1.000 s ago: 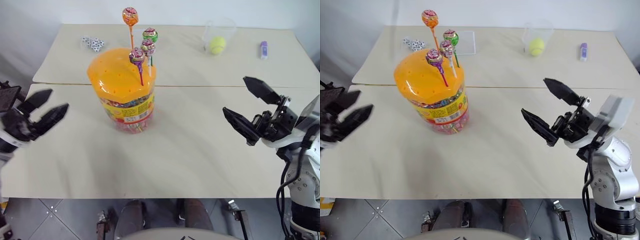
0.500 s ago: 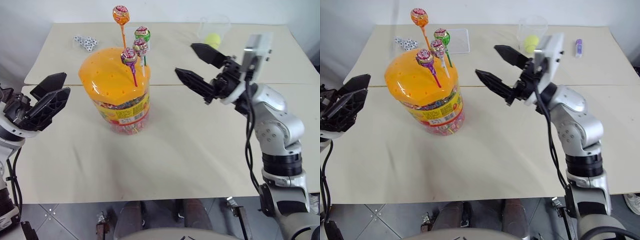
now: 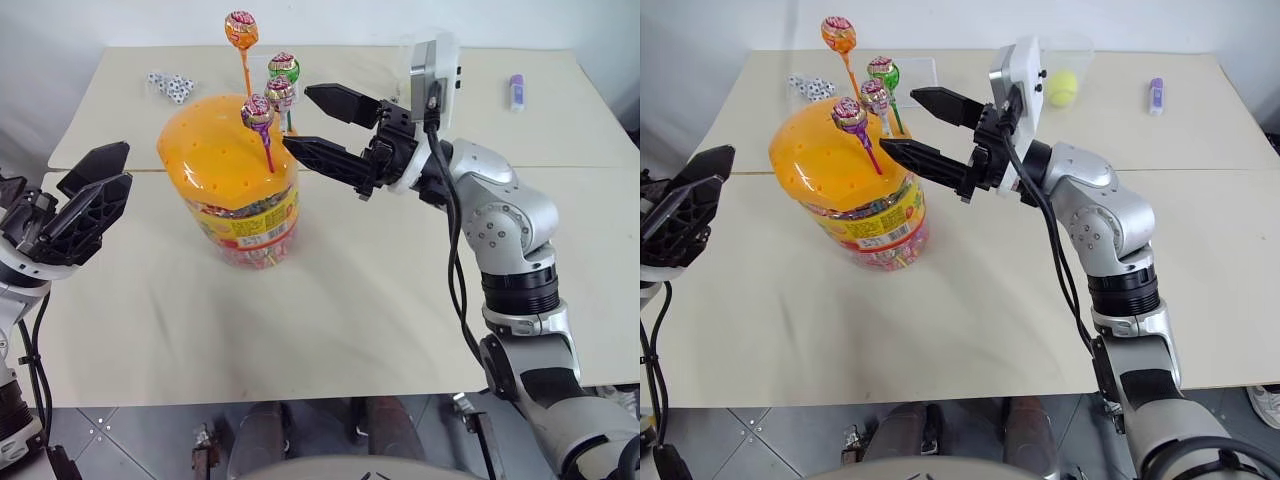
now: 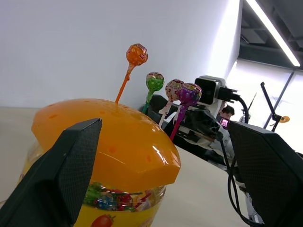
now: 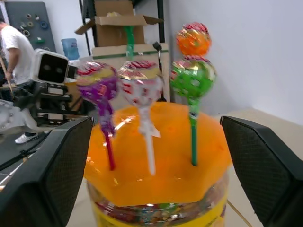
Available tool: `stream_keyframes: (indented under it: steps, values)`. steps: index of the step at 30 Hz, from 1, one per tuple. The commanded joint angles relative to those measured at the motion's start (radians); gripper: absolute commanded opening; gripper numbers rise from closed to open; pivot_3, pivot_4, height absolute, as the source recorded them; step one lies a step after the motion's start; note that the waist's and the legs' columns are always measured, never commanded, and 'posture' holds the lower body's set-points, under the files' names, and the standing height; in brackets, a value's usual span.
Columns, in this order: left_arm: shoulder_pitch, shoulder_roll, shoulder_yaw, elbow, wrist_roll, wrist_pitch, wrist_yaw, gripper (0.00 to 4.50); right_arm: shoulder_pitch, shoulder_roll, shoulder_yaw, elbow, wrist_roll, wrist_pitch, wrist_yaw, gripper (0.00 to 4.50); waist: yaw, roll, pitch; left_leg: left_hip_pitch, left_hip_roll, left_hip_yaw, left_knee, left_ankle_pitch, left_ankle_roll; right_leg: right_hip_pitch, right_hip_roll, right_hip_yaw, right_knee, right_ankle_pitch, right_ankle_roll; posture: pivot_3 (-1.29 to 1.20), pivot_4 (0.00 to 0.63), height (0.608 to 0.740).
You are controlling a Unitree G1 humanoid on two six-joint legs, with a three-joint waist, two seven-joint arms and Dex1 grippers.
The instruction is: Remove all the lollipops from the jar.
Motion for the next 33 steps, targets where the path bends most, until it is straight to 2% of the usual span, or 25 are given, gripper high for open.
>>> stream_keyframes:
  steps: [1, 5, 12, 23, 26, 33]
  values:
    - [0.008, -0.011, 0.04, -0.034, -0.034, -0.014, 0.008, 4.5, -0.052, 0.001, -0.041, 0.048, -0.009, -0.018, 0.042, 4.47, -0.002, 0.0, 0.0, 0.0, 0.0, 0.0, 0.0, 0.0, 0.0, 0.0, 0.0, 0.0, 0.0, 0.0, 0.0, 0.0, 0.15, 0.74]
    - [0.018, -0.012, 0.058, -0.032, -0.038, -0.016, 0.007, 4.5, -0.076, -0.01, -0.038, 0.128, -0.052, -0.044, 0.086, 4.47, -0.003, 0.0, 0.0, 0.0, 0.0, 0.0, 0.0, 0.0, 0.0, 0.0, 0.0, 0.0, 0.0, 0.0, 0.0, 0.0, 0.15, 0.74]
    - [0.058, -0.034, 0.069, -0.039, -0.009, -0.046, -0.002, 4.5, -0.164, 0.048, -0.043, 0.272, -0.115, -0.101, 0.113, 4.47, -0.006, 0.0, 0.0, 0.0, 0.0, 0.001, -0.001, 0.0, 0.0, -0.001, 0.0, 0.001, 0.0, 0.0, 0.0, 0.0, 0.15, 0.74]
    - [0.062, -0.059, 0.051, -0.059, -0.008, -0.068, 0.01, 4.5, -0.205, 0.103, -0.036, 0.289, -0.127, -0.083, 0.185, 4.47, -0.006, 0.0, 0.0, 0.0, 0.0, 0.001, -0.001, 0.0, 0.0, -0.001, 0.0, 0.001, 0.0, 0.0, 0.0, 0.0, 0.15, 0.74]
    - [0.053, -0.062, 0.041, -0.055, -0.004, -0.076, 0.008, 4.5, -0.212, 0.108, -0.036, 0.305, -0.14, -0.087, 0.189, 3.96, -0.009, 0.0, 0.0, 0.0, 0.0, 0.001, -0.001, 0.0, 0.0, -0.001, 0.0, 0.001, 0.0, 0.0, 0.0, 0.0, 0.15, 0.74]
    - [0.03, -0.06, 0.028, -0.04, 0.003, -0.088, 0.001, 4.5, -0.224, 0.118, -0.048, 0.327, -0.142, -0.092, 0.233, 1.5, -0.011, 0.0, 0.0, 0.0, 0.0, 0.001, -0.001, 0.0, 0.0, -0.001, 0.0, 0.001, 0.0, 0.0, 0.0, 0.0, 0.15, 0.74]
